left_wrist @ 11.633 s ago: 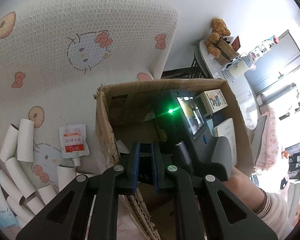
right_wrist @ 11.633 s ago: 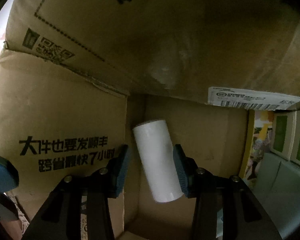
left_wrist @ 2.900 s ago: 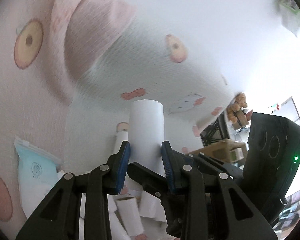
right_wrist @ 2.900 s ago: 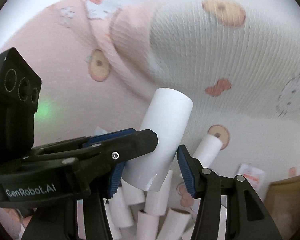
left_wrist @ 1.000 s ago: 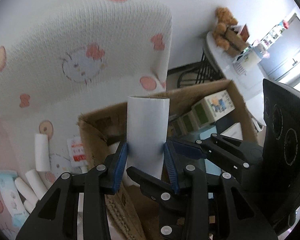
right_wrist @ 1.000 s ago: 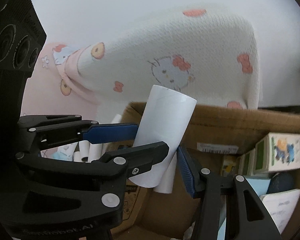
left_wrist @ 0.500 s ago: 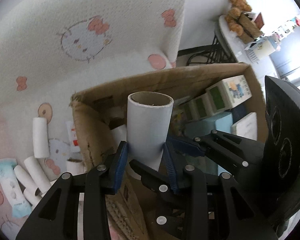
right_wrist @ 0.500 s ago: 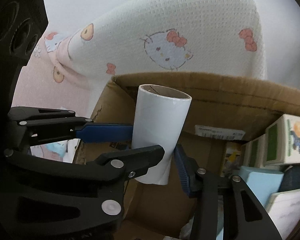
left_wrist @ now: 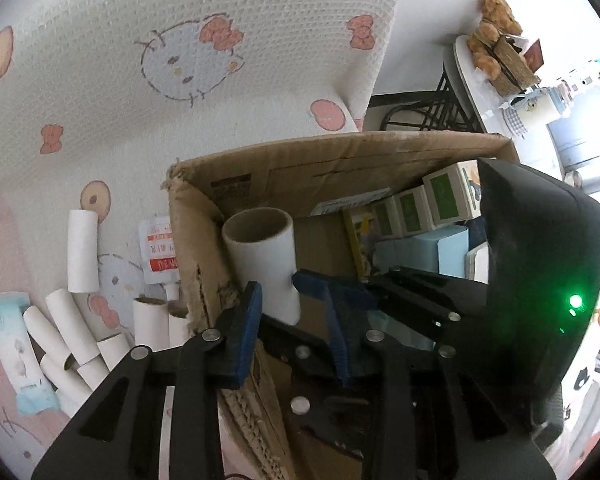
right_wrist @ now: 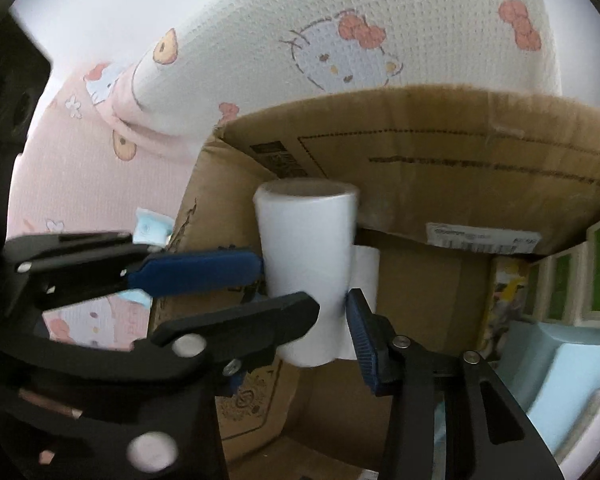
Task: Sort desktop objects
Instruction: 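Lower the tube into the box and open the right gripper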
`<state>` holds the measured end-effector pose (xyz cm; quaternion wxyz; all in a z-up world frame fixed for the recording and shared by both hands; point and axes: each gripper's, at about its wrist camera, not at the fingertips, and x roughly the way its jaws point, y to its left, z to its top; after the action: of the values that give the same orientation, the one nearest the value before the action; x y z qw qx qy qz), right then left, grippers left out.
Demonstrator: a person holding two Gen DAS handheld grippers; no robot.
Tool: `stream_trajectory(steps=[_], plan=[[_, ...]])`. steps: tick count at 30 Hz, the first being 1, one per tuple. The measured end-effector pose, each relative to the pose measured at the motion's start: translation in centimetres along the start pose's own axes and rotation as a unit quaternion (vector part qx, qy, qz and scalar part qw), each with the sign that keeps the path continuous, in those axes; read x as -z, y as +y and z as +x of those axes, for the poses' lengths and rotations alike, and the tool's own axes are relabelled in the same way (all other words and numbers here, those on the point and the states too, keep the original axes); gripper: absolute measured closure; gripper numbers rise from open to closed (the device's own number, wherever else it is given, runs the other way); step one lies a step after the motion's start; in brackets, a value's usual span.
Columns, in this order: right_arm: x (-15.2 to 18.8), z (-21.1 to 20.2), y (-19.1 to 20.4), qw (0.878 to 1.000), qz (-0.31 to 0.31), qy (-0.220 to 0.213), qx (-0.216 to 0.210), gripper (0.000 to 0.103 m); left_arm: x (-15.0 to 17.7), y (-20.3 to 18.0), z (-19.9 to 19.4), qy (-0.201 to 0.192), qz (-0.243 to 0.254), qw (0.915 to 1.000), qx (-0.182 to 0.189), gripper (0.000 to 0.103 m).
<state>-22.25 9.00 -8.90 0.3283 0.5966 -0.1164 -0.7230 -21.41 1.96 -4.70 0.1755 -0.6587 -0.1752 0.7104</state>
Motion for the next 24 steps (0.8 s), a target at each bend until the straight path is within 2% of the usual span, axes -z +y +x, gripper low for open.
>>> stream_trajectory(steps=[1,2,3,4,6,10,14,19,22,24], plan=[[-0.1,0.1,0.0,1.000,0.003,0.000,0.001,0.065,0.0,0.0,0.0,-0.004,0.007,1.0000,-0.005,0.081],[-0.2,0.4,0.1,1.000,0.001,0.006,-0.002,0.065,0.0,0.0,0.0,-0.009,0.022,0.9994,-0.025,0.094],[-0.2,0.6,0.4,1.000,-0.002,0.012,0.001,0.065,0.1,0.1,0.1,-0.013,0.034,0.9982,-0.047,0.099],[-0.2,0.7,0.5,1.000,-0.004,0.014,0.006,0.065,0.2,0.5,0.3,-0.013,0.036,0.9984,-0.042,0.099],[-0.4,1.0,0.6,1.000,-0.007,0.021,0.009,0.065,0.3,0.8,0.1,-0.016,0.035,0.9990,-0.024,0.099],[-0.3,2.0,0.2,0.999,0.001,0.042,0.021,0.065,0.3,1.2,-0.1,-0.013,0.031,0.9994,-0.011,0.099],[-0.2,3.2,-0.2,0.997,0.008,0.061,0.037,0.065,0.5,1.0,-0.2,-0.016,0.044,0.9988,-0.017,0.099],[-0.5,2.1,0.2,0.998,0.014,0.057,0.035,0.065,0.6,0.4,-0.6,-0.030,0.060,0.9973,-0.028,0.099],[-0.4,0.1,1.0,0.997,0.000,0.056,0.061,0.065,0.8,-0.5,-1.4,-0.050,0.091,0.9943,-0.028,0.093],[0.1,-1.6,1.4,0.996,-0.018,0.050,0.076,0.065,1.0,-1.3,-2.0,-0.058,0.104,0.9929,-0.008,0.083]])
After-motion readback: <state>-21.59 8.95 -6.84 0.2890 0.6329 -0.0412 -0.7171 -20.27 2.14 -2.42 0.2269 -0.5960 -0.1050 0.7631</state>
